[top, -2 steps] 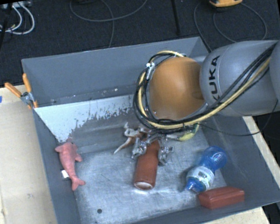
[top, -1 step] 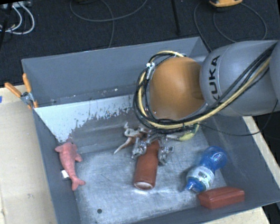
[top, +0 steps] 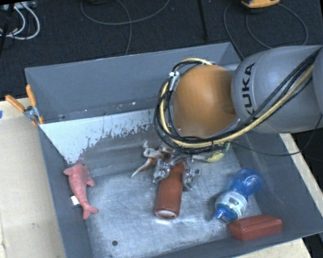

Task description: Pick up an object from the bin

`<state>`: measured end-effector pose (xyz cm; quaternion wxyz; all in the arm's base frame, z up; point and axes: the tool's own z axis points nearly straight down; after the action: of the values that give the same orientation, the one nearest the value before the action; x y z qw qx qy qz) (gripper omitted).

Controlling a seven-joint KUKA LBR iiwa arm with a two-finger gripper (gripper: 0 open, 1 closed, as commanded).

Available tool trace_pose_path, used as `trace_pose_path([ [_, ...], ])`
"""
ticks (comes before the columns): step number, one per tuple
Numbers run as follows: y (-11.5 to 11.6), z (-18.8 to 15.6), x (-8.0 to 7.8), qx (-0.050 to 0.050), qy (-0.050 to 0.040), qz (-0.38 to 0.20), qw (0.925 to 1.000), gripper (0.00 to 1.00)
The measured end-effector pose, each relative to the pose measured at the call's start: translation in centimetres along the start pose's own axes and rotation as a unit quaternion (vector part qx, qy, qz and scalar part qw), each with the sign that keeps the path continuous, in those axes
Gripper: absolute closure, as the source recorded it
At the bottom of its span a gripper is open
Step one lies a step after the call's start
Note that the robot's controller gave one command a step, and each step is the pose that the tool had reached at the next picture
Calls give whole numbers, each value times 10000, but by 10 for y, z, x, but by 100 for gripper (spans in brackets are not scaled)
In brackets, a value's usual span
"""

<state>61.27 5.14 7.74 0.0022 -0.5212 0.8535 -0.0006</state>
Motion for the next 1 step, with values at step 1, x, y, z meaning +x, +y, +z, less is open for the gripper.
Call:
trace_pose_path([
  [1,3,-18,0,-46,25,3,10000,100],
])
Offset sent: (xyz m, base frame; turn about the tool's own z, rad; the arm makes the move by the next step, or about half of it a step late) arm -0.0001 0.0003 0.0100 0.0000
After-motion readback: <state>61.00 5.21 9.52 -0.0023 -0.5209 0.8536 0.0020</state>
